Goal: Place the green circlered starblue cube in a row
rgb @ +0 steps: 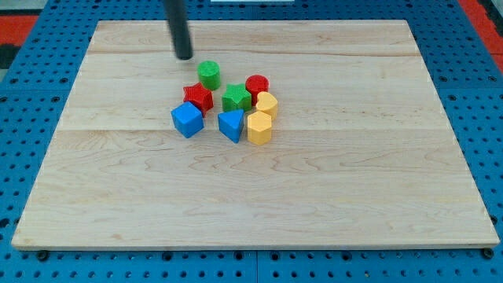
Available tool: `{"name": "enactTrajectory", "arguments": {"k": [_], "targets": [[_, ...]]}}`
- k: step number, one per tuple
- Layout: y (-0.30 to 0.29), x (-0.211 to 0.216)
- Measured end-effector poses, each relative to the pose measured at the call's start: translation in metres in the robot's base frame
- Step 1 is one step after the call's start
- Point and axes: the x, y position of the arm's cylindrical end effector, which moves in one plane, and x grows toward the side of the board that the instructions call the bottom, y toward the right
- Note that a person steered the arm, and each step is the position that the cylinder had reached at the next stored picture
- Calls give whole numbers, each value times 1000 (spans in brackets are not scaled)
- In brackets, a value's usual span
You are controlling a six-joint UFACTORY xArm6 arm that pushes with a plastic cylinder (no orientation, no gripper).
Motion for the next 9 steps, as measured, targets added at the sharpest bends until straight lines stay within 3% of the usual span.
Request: {"name": "enactTrajectory", "arguments": {"k": [1,2,3,7,9], "targets": [[37,28],[24,48],[19,23],[17,71],[54,91]]}}
